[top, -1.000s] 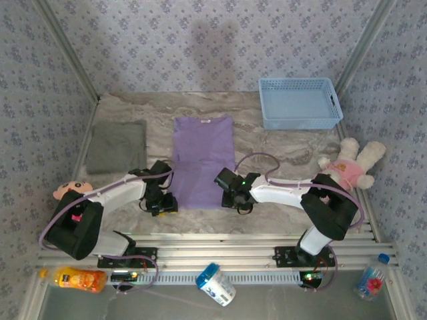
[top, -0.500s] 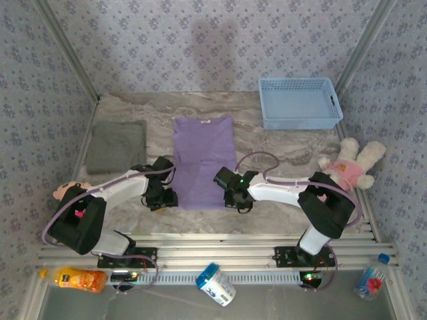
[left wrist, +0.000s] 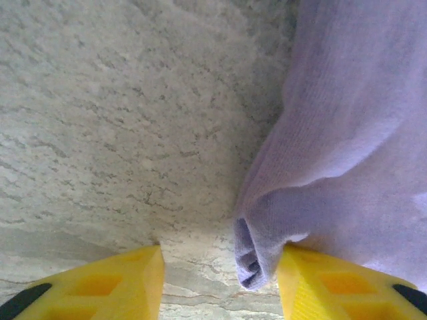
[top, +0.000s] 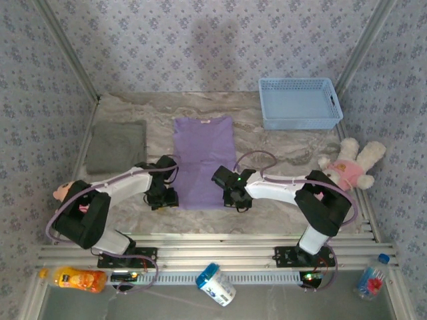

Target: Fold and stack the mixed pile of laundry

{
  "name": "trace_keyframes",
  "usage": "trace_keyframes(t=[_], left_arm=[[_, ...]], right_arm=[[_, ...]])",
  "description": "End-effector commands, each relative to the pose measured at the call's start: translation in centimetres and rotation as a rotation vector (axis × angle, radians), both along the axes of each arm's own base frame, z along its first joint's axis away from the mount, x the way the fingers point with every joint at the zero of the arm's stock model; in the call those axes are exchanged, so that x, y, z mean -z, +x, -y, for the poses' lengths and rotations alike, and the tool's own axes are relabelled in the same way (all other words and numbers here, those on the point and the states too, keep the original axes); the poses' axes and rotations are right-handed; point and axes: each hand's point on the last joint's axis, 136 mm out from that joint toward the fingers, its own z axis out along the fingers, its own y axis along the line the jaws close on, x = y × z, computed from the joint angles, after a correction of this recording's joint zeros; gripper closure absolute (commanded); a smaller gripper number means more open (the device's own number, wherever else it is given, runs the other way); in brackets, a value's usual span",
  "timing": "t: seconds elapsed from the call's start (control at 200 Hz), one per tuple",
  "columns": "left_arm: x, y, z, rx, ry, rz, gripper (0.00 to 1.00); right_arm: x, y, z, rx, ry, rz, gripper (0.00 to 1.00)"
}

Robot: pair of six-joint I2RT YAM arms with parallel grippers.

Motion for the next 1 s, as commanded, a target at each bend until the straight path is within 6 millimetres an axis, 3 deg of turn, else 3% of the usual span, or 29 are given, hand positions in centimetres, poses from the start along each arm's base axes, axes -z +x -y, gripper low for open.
trace_keyframes(t=[0.0,0.345,0.465,0.595,0.764,0.894,0.994], left_arm=[[0.7,2.3,1.5,0.024,-0.015,0.049,0.60],[1.9,3.0,2.9,0.084,0.017,0.005,1.00],[1.5,2.7,2.7,0.107,0.019,0.007,1.00],[0.4,0.8,1.3,0.149,0.045,-0.017,1.00],[-0.9,-2.4,0.1,0.167,0.018,-0.039,1.00],[-2.5,-3.8,1.3,0.173,-0.014,-0.028,1.00],[-2.8,-5.5,0.9,0.144,-0.019,-0.068,1.00]], right_arm=[[1.5,0.7,-1.6,-0.011,0.039,0.006,0.84],[1.3,0.6,-1.7,-0.033,0.031,-0.001,0.84],[1.0,0.6,-1.6,-0.042,0.025,-0.005,0.90],[0.2,0.3,-1.8,-0.071,0.028,-0.003,1.00],[-0.5,-2.8,-1.5,-0.104,0.032,-0.036,1.00],[-1.1,-5.6,-2.0,-0.106,0.066,-0.059,1.00],[-1.8,-6.9,-1.9,-0.104,0.068,-0.066,1.00]])
